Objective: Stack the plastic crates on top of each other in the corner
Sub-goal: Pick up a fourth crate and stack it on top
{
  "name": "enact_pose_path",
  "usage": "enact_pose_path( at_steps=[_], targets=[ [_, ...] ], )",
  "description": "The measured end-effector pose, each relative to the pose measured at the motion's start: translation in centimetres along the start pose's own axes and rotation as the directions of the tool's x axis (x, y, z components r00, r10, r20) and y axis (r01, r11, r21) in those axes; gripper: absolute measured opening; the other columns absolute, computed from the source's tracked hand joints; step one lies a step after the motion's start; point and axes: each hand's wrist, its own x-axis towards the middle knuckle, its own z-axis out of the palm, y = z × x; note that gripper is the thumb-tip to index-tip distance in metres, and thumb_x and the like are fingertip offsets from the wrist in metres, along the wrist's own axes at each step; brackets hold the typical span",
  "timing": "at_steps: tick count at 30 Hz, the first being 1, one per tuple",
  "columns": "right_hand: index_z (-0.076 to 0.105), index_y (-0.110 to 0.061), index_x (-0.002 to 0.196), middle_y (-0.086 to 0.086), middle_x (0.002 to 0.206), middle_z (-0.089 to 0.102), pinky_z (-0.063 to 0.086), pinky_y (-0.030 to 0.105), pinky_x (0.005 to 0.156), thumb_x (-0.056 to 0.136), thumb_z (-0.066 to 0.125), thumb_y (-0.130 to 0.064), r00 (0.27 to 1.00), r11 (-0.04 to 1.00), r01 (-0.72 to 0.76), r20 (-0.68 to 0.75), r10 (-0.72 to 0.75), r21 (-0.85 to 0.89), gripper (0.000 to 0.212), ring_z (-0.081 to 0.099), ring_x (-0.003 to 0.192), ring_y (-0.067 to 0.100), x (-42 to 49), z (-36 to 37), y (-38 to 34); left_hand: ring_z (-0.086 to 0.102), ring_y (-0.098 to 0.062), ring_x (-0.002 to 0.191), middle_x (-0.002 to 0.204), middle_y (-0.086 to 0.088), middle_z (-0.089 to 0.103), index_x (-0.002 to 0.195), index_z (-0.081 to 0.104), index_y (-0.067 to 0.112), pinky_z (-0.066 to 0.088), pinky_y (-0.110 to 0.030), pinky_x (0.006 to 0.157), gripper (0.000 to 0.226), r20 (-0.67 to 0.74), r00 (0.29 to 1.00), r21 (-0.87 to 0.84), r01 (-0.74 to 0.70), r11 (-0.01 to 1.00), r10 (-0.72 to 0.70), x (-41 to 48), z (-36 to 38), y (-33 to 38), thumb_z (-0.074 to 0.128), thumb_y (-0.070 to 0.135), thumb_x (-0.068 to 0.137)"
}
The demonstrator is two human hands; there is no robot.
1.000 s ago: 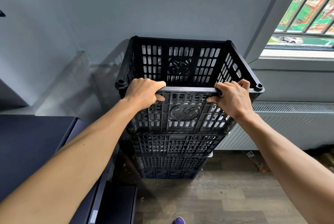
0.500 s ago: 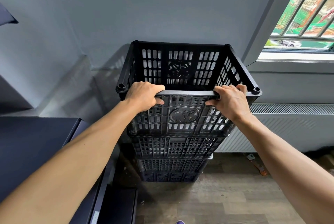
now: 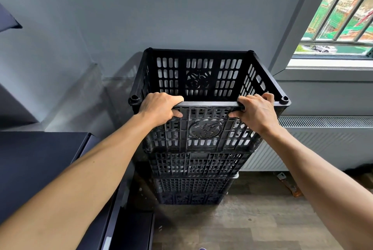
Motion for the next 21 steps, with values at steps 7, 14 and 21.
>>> enact_pose_path(
  at_steps=[7, 14, 21],
  targets=[
    [0.044, -0.032, 0.076, -0.010, 0.079, 0.063, 0.026, 0.044, 0.093, 0.076, 0.062, -0.065, 1.000, 1.000, -0.005, 0.002, 0.005, -0.009, 0.038, 0.060, 0.085, 0.019, 0.11, 0.49, 0.21, 0.060, -0.025, 0.067, 0.060, 0.009, 0.054, 0.089, 0.055, 0.024, 0.039, -0.033, 0.061, 0.020, 0.002, 1.000, 0.012, 0.010, 1.000, -0.010, 0.36, 0.29, -0.33, 0.065, 0.042, 0.091],
    [0.042, -0.031, 0.074, -0.010, 0.074, 0.061, 0.028, 0.044, 0.091, 0.077, 0.063, -0.064, 1.000, 1.000, -0.001, -0.008, 0.001, -0.002, 0.039, 0.059, 0.080, 0.019, -0.06, 0.42, 0.14, 0.066, -0.028, 0.080, 0.079, 0.003, 0.071, 0.115, 0.062, 0.028, 0.046, -0.036, 0.070, 0.032, 0.015, 1.000, 0.007, 0.009, 1.000, -0.009, 0.42, -0.05, -0.24, 0.065, 0.046, 0.089],
    [0.049, -0.028, 0.077, -0.009, 0.075, 0.063, 0.027, 0.044, 0.092, 0.077, 0.061, -0.066, 0.999, 1.000, 0.015, -0.029, -0.015, -0.019, 0.040, 0.061, 0.080, 0.020, 0.03, 0.50, 0.40, 0.064, -0.026, 0.073, 0.054, 0.017, 0.042, 0.098, 0.060, 0.023, 0.041, -0.033, 0.064, 0.023, 0.011, 1.000, 0.032, 0.004, 0.999, -0.004, 0.59, 0.19, -0.02, 0.066, 0.043, 0.090]
  ],
)
